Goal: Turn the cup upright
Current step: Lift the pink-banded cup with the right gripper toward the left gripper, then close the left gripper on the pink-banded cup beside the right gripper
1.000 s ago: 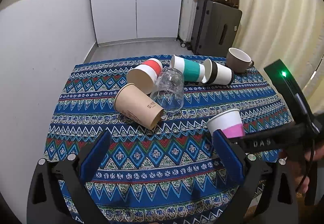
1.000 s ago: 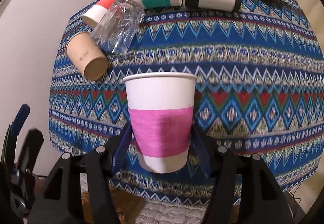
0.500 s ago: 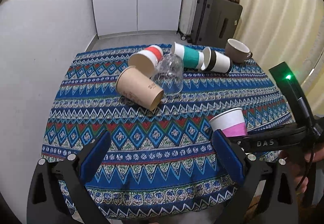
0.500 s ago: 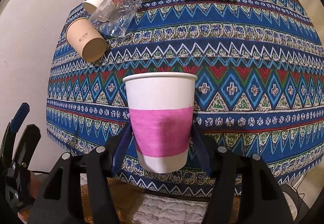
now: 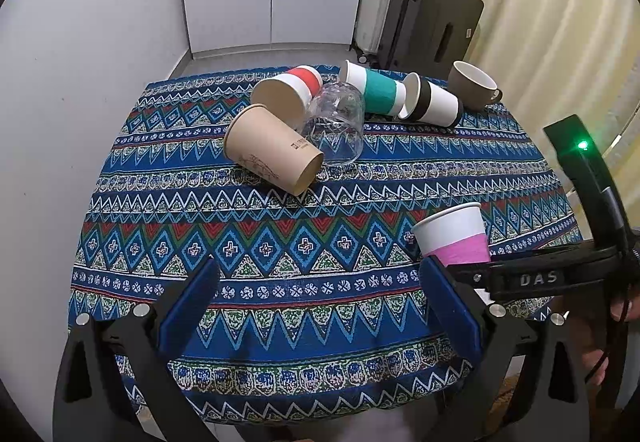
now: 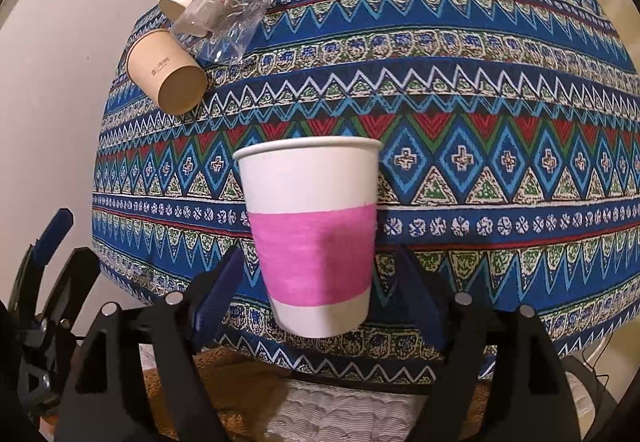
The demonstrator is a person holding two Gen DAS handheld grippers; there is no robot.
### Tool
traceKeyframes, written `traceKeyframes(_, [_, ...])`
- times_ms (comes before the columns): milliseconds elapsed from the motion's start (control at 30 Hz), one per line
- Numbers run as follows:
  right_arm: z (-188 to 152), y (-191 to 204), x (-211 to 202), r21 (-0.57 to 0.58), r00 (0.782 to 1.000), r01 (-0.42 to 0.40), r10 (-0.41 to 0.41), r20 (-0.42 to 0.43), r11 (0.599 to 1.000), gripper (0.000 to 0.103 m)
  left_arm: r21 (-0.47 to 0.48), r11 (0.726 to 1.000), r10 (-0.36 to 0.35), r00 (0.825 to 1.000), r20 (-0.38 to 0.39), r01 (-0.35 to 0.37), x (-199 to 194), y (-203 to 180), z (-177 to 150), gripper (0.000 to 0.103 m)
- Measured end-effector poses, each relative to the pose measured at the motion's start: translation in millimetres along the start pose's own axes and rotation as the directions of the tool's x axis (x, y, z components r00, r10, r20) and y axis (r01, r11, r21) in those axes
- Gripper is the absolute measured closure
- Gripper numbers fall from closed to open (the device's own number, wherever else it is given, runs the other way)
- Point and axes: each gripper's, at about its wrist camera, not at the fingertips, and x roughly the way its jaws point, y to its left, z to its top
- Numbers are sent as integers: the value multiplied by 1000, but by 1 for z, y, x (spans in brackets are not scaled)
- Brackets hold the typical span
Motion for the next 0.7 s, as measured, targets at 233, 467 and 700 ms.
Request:
traceKeyframes(233, [-3, -23, -31, 8, 998, 3, -3, 61, 1000, 26, -5, 999, -32, 999, -31, 32, 4, -19, 4, 6])
traceKeyframes(467, [-6, -67, -69, 30, 991, 41, -44, 129, 999, 26, -28, 996, -86, 987, -135, 83, 27, -70, 14, 6])
traceKeyframes(700, [-6, -117, -88, 81, 985, 34, -47, 167, 996, 26, -67, 996, -75, 942, -326, 56, 63, -105, 30, 6])
